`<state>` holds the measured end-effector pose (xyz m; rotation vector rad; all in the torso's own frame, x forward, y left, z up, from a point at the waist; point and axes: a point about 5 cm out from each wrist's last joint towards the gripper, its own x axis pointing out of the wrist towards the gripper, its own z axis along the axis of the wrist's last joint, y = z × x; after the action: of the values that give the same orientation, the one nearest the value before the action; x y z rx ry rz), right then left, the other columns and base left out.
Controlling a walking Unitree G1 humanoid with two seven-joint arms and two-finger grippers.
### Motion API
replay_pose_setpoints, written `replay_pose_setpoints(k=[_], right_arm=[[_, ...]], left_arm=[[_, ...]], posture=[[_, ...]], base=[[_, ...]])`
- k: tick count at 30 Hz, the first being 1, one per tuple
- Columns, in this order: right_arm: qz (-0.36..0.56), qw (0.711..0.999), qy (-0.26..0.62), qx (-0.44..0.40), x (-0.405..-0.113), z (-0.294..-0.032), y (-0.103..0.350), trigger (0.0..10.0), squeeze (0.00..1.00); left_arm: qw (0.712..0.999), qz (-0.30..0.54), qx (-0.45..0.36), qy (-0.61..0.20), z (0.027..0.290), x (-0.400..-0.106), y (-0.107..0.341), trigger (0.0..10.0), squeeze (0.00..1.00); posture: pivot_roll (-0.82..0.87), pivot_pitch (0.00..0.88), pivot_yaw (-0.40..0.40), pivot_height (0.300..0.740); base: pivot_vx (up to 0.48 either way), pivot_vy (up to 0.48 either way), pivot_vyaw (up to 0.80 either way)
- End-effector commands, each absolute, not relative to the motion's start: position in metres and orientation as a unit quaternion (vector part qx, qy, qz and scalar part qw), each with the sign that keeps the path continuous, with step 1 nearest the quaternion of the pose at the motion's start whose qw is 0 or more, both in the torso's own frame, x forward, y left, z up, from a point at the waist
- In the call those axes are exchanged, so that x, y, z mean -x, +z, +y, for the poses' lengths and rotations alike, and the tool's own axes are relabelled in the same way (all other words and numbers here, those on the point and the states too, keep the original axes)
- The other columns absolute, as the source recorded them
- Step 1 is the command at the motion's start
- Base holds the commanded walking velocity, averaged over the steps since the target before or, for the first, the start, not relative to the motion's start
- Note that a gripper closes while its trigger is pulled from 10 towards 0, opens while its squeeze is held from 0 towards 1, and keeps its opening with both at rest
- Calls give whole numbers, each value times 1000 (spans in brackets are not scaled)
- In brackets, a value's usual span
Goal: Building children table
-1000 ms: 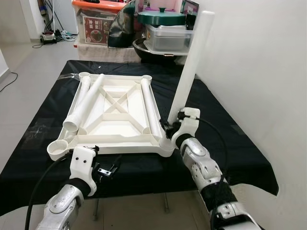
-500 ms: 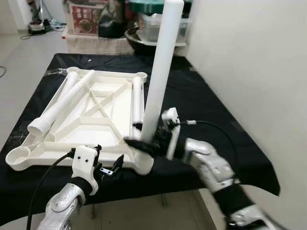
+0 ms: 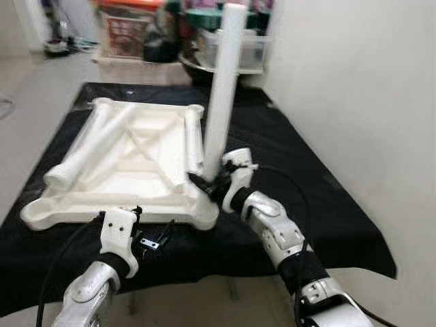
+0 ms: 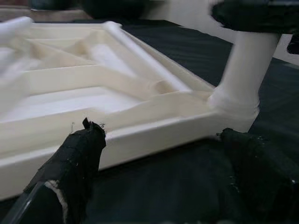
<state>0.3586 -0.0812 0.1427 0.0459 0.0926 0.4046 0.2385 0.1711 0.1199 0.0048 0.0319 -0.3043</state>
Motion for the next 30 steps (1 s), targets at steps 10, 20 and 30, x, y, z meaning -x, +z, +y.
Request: replay_pose_setpoints(k=[10, 20, 30], right_arm=[[15, 948, 315, -46, -345, -70, 149, 10000, 988], [38, 761, 647, -28, -293, -58, 154, 8118, 0], [51, 938, 342, -34, -351, -73, 140, 0, 0]], left_arm=[[987, 15, 2, -159, 168, -239, 120, 10000, 0], [988, 11, 5, -157, 168, -240, 121, 10000, 0], [987, 12, 5, -158, 168, -238, 122, 10000, 0]], posture=[[167, 0, -145, 740], [174, 0, -158, 740], [171, 0, -149, 740]], base=[[0, 0, 0], [0, 0, 0], [0, 0, 0]])
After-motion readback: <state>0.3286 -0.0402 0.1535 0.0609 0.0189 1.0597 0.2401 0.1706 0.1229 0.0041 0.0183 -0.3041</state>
